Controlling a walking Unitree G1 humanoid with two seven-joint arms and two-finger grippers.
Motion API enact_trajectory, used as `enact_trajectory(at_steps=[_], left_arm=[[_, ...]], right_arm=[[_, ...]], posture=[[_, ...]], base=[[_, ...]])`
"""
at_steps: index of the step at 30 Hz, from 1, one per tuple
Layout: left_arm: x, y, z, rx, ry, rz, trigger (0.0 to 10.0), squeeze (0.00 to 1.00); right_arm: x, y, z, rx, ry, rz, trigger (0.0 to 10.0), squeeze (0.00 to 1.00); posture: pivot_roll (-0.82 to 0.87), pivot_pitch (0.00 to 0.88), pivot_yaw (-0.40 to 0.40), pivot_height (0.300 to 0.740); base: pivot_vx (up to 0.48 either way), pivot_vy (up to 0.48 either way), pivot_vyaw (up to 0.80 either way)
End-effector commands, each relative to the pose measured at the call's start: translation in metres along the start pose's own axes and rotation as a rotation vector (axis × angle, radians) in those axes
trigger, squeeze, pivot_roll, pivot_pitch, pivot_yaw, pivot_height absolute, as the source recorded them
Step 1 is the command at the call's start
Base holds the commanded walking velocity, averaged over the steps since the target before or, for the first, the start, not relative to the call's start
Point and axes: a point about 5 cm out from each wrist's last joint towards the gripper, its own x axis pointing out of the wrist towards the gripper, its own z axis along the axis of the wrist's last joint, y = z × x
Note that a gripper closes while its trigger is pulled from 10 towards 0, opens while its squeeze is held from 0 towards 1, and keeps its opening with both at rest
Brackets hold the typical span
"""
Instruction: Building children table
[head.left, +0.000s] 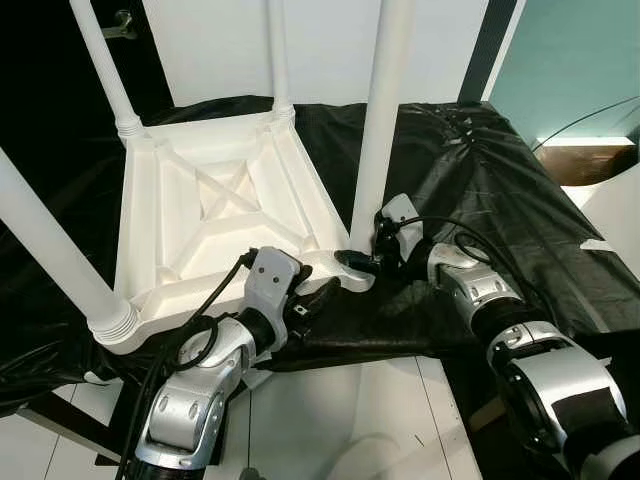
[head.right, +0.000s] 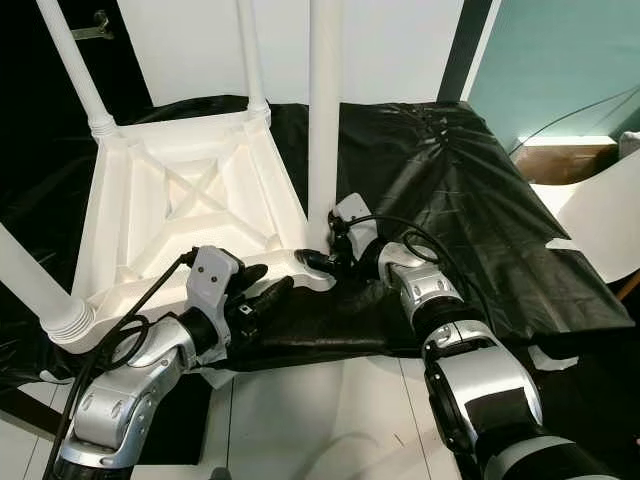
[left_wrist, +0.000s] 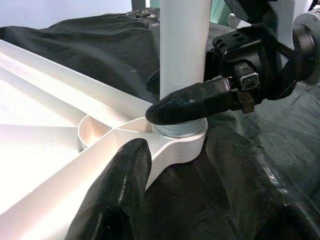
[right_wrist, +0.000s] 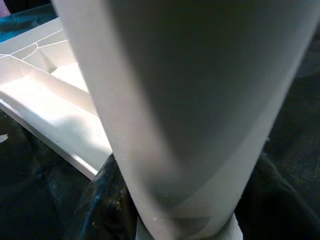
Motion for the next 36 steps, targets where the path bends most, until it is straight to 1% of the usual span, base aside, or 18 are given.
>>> enact_trajectory(at_steps=[1, 2, 3, 4, 5, 8, 9, 10, 12, 16, 17, 18, 21, 28, 29, 33, 34, 36], left_arm=[[-0.001, 0.004, 0.000, 0.004, 0.000, 0.041, 10.0, 0.00], [-0.003, 0.004, -0.002, 0.001, 0.003, 0.046, 10.0, 0.00], [-0.003, 0.004, -0.002, 0.001, 0.003, 0.046, 10.0, 0.00], [-0.005, 0.001, -0.004, -0.009, 0.008, 0.049, 10.0, 0.00], [-0.005, 0.001, -0.004, -0.009, 0.008, 0.049, 10.0, 0.00], [-0.005, -0.002, -0.006, -0.015, 0.010, 0.047, 10.0, 0.00], [-0.005, -0.002, -0.006, -0.015, 0.010, 0.047, 10.0, 0.00], [-0.005, -0.003, -0.007, -0.020, 0.012, 0.044, 10.0, 0.00], [-0.005, -0.003, -0.007, -0.022, 0.011, 0.044, 10.0, 0.00], [-0.005, -0.005, -0.008, -0.024, 0.014, 0.039, 10.0, 0.00], [-0.005, -0.005, -0.008, -0.024, 0.014, 0.039, 10.0, 0.00], [-0.005, -0.005, -0.008, -0.025, 0.014, 0.036, 10.0, 0.00], [-0.005, -0.006, -0.007, -0.026, 0.012, 0.034, 10.0, 0.00], [-0.004, -0.005, -0.008, -0.023, 0.013, 0.033, 10.0, 0.00], [-0.004, -0.004, -0.008, -0.022, 0.012, 0.035, 10.0, 0.00], [-0.004, -0.003, -0.007, -0.021, 0.010, 0.039, 10.0, 0.00], [-0.003, -0.002, -0.007, -0.019, 0.009, 0.038, 10.0, 0.00], [-0.003, -0.002, -0.007, -0.019, 0.008, 0.038, 10.0, 0.00]], right_arm=[[-0.001, -0.002, -0.007, 0.019, 0.038, -0.040, 0.0, 0.00], [0.001, -0.004, -0.011, 0.034, 0.054, -0.134, 0.0, 0.00], [0.001, -0.004, -0.011, 0.034, 0.054, -0.134, 0.0, 0.00], [0.005, 0.000, -0.016, 0.093, 0.066, -0.227, 0.0, 0.00], [0.005, 0.000, -0.016, 0.093, 0.066, -0.227, 0.0, 0.00], [0.010, 0.007, -0.022, 0.142, 0.069, -0.328, 0.0, 0.00], [0.010, 0.007, -0.022, 0.142, 0.069, -0.328, 0.0, 0.00], [0.012, 0.013, -0.026, 0.163, 0.069, -0.404, 0.0, 0.00], [0.012, 0.015, -0.027, 0.173, 0.072, -0.430, 0.0, 0.00], [0.014, 0.024, -0.032, 0.211, 0.070, -0.592, 0.0, 0.00], [0.014, 0.024, -0.032, 0.211, 0.070, -0.592, 0.0, 0.00], [0.016, 0.031, -0.034, 0.252, 0.067, -0.681, 0.0, 0.00], [0.020, 0.038, -0.033, 0.279, 0.065, -0.690, 0.0, 0.00], [0.019, 0.040, -0.029, 0.276, 0.060, -0.693, 0.0, 0.00], [0.019, 0.040, -0.027, 0.284, 0.051, -0.693, 10.0, 0.00], [0.019, 0.039, -0.020, 0.274, 0.017, -0.689, 10.0, 0.00], [0.018, 0.038, -0.015, 0.255, -0.015, -0.682, 10.0, 1.00], [0.016, 0.036, -0.011, 0.247, -0.036, -0.675, 10.0, 1.00]], posture=[[0.11, 0.000, -0.059, 0.740], [0.11, 0.000, -0.062, 0.740], [0.11, 0.000, -0.062, 0.740], [0.11, 0.000, -0.069, 0.740], [0.11, 0.000, -0.069, 0.740], [0.11, 0.000, -0.074, 0.740], [0.11, 0.000, -0.074, 0.740], [0.11, 0.000, -0.074, 0.740], [0.11, 0.000, -0.074, 0.740], [0.11, 0.000, -0.074, 0.740], [0.11, 0.000, -0.074, 0.740], [0.11, 0.000, -0.074, 0.740], [0.11, 0.000, -0.071, 0.740], [0.11, 0.000, -0.070, 0.740], [0.11, 0.000, -0.068, 0.740], [0.10, 0.000, -0.064, 0.740], [0.10, 0.000, -0.060, 0.740], [0.09, 0.000, -0.057, 0.740]], base=[[0.000, 0.000, 0.00], [0.000, 0.000, 0.00], [0.000, 0.000, 0.00], [0.000, 0.000, 0.00], [0.000, 0.000, 0.00], [0.000, 0.000, 0.00], [0.000, 0.000, 0.00], [0.000, 0.000, 0.00], [0.000, 0.000, 0.00], [0.000, 0.000, 0.00], [0.000, 0.000, 0.00], [0.000, 0.000, 0.00], [0.000, 0.000, 0.00], [0.000, 0.000, 0.00], [0.000, 0.000, 0.00], [0.000, 0.000, 0.00], [0.000, 0.000, 0.00], [0.000, 0.000, 0.00]])
